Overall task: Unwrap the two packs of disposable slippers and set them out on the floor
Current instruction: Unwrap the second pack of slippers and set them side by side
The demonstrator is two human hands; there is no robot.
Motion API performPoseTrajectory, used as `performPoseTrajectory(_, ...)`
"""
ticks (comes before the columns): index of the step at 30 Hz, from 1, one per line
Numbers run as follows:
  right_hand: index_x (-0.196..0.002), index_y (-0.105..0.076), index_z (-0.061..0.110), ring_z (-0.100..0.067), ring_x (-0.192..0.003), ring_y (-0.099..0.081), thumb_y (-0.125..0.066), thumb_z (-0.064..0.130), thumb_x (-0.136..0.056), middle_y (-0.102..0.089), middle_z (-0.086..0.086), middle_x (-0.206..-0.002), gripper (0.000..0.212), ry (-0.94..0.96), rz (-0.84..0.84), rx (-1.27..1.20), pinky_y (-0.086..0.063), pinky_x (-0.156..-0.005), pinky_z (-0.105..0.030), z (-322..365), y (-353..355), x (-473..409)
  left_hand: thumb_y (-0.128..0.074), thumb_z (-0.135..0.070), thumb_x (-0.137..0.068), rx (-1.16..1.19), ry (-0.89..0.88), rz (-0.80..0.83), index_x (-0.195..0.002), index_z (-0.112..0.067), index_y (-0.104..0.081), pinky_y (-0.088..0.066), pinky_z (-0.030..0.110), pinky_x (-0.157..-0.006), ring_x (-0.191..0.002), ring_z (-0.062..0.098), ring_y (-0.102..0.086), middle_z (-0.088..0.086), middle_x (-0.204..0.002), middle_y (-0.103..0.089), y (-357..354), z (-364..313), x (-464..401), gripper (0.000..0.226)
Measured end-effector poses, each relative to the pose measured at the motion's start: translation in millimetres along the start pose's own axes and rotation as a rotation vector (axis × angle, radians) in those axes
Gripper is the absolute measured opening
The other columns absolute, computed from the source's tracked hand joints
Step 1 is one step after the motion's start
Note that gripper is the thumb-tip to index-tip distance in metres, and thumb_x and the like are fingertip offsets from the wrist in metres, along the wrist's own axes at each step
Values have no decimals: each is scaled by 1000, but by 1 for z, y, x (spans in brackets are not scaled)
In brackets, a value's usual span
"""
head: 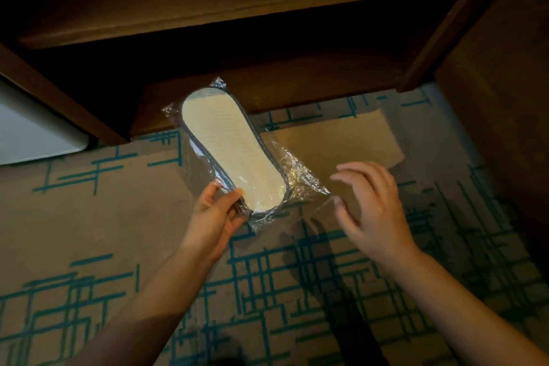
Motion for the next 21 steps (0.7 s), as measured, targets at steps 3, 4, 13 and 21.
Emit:
performPoseTrajectory(3,-94,-66,6,-13,-90,-57,-51,13,-83,-65,-3,-92,19,5,28,-108,-47,-81,-18,24,-5,-3,-49,0,-89,-15,-63,21,-78,-19,-49,-55,20,-52,-55,6,-61,3,-71,-57,-3,-6,4,22)
performPoseTrajectory(4,-93,-65,10,-11,-83,-60,-51,15,-84,-64,3,-86,18,-105,122,-164,-50,-74,-16,24,-14,-5,-49,0,-89,-4,-75,32,-76,-18,-49,-55,20,-52,-56,6,-61,2,-69,-58,-4,-6,5,22)
performPoseTrajectory(13,-87,-67,19,7,-47,-54,-65,17,-84,-63,7,-70,4,-747,332,-826,-41,-45,-8,6,-65,17,-50,-3,-88,29,-121,78,-76,-21,-50,-54,20,-53,-58,8,-60,-4,-64,-61,-21,-2,15,22)
performPoseTrajectory(21,-95,-61,21,9,-39,-52,-66,13,-83,-58,8,-62,15,-929,247,-1008,-39,-41,-6,0,-72,22,-48,-1,-88,61,-118,99,-91,-19,-60,-58,23,-61,-68,13,-66,2,-76,-69,-29,11,20,22)
Point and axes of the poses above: each hand's wrist, its own x-axis away from the middle knuckle, its own y-axis out of the back of the hand, z = x × y, the point moved 7 cm from there along -x, towards the middle knuckle
